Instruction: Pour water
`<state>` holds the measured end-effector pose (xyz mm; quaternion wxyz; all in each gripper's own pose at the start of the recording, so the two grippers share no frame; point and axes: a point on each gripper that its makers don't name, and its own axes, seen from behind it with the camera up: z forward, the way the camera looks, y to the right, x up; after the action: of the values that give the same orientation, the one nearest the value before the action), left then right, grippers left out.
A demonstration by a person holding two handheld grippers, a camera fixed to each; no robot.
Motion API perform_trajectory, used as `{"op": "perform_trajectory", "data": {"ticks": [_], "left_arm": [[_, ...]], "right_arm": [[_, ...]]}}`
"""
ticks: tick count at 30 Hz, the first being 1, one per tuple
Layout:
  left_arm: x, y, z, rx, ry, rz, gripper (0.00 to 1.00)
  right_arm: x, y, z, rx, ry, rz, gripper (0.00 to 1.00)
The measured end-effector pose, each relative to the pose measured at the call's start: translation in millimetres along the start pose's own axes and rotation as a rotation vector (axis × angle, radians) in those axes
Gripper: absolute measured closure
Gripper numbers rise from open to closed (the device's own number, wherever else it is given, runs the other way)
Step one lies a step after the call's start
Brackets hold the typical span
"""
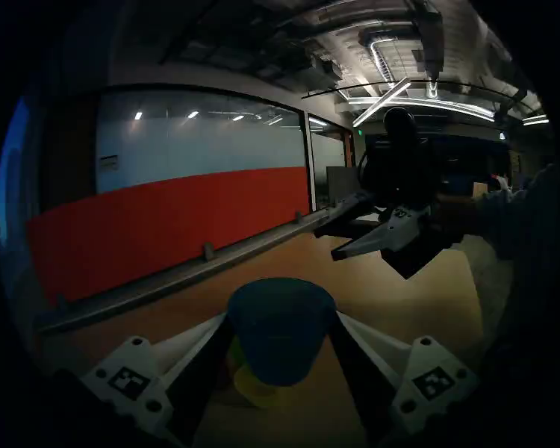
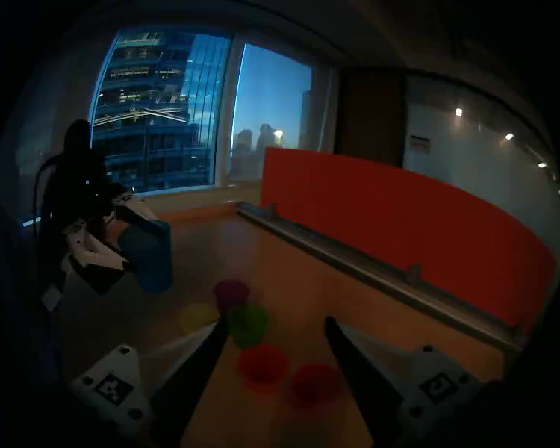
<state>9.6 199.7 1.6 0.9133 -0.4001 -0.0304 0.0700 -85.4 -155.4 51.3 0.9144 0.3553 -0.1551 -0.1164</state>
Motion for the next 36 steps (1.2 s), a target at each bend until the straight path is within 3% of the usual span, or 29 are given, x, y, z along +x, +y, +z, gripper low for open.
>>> {"op": "perform_trajectory", "data": {"ticks": [9, 36], "left_arm": [[12.4, -18.4, -12.3, 0.042, 0.037, -0.014, 0.14], [29.9, -48.0, -27.1, 0.129, 0.074, -0.013, 0.14]], "right_arm": [[-13.0, -7.8, 16.0, 0.046, -0.041, -0.01, 0.04], [-35.6, -30.3, 74.9, 0.154, -0.148, 0.002, 0.05]]}}
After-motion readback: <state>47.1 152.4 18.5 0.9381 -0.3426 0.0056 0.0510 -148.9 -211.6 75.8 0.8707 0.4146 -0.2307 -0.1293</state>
